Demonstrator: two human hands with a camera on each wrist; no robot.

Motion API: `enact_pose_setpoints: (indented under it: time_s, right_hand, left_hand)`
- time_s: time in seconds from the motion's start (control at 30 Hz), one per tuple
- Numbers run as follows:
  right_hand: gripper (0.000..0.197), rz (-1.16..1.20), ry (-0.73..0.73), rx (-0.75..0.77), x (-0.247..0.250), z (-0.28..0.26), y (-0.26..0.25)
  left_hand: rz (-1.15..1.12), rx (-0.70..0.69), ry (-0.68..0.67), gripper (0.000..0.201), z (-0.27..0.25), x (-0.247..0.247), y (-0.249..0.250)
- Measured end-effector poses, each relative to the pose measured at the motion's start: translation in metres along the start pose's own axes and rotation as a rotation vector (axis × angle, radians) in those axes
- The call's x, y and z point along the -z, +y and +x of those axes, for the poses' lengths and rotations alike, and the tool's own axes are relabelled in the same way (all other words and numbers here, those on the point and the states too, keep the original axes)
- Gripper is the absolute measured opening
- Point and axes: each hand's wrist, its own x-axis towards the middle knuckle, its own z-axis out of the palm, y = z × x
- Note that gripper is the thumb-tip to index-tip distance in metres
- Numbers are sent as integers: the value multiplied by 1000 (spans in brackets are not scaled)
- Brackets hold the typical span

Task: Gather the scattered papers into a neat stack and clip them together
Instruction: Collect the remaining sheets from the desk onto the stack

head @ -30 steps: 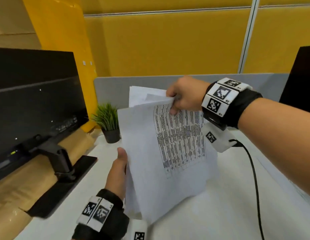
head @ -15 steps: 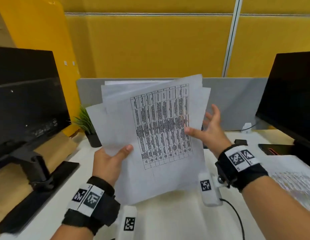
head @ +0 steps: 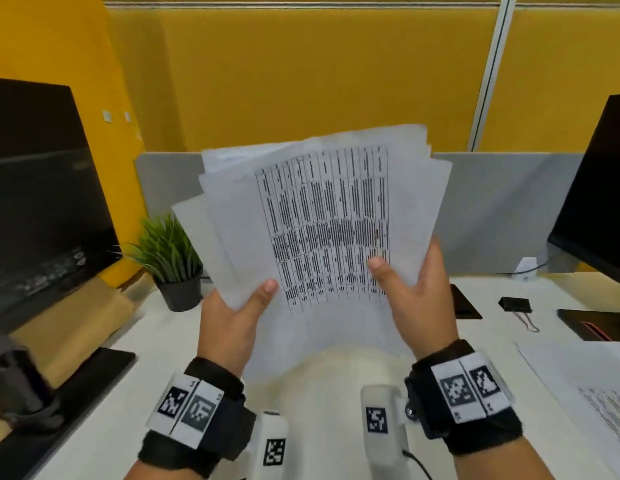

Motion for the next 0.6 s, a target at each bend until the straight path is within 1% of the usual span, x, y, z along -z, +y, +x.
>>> enact_pose_setpoints:
  time_s: [0.03, 0.07, 0.1, 0.13, 0.2, 0.23, 0.3, 0.37, 0.4, 0.43, 0.5, 0.53, 0.57, 0.6]
  right_hand:
    - [53, 20, 3, -32, 0, -2, 11]
    - [56, 38, 4, -70, -1, -5, 21]
    - [53, 34, 2, -106, -2, -8, 30]
    - [46, 11, -6, -131, -4, -10, 37]
    - [29, -31, -46, -156, -9, -9, 45]
    - [26, -34, -70, -158, -11, -8, 45]
    - [26, -17, -84, -139, -13, -3, 40]
    - [30, 43, -69, -109, -12, 0, 35]
    - [34, 67, -68, -98, -12, 0, 36]
    - [42, 82, -69, -98, -11, -1, 38]
    - [55, 105, -56, -146, -10, -3, 47]
    - [53, 121, -37, -195, -11, -4, 52]
    - [46, 134, -24, -244, -11, -6, 56]
    - [36, 128, -16, -285, -12, -7, 61]
  left_hand:
    - [-13, 27, -30, 41, 3, 1, -9]
    - [-5, 67, -57, 61, 6, 3, -19]
    - [7, 113, -66, 69, 8, 4, -27]
    - [19, 141, -57, 61, 9, 4, -33]
    - [81, 137, -7, 30, 11, 2, -40]
    - [102, 123, 25, 23, 11, 1, -41]
    - [88, 92, 74, 22, 13, 0, -39]
    - [45, 61, 62, 22, 17, -1, -32]
    - [29, 41, 27, 28, 20, -1, -30]
    - [17, 23, -18, 42, 22, 0, -29]
    - [18, 37, -68, 80, 26, 1, -32]
    - [25, 63, -63, 91, 26, 1, -34]
    - [28, 92, -44, 92, 26, 2, -37]
    - [31, 109, -21, 81, 25, 2, -40]
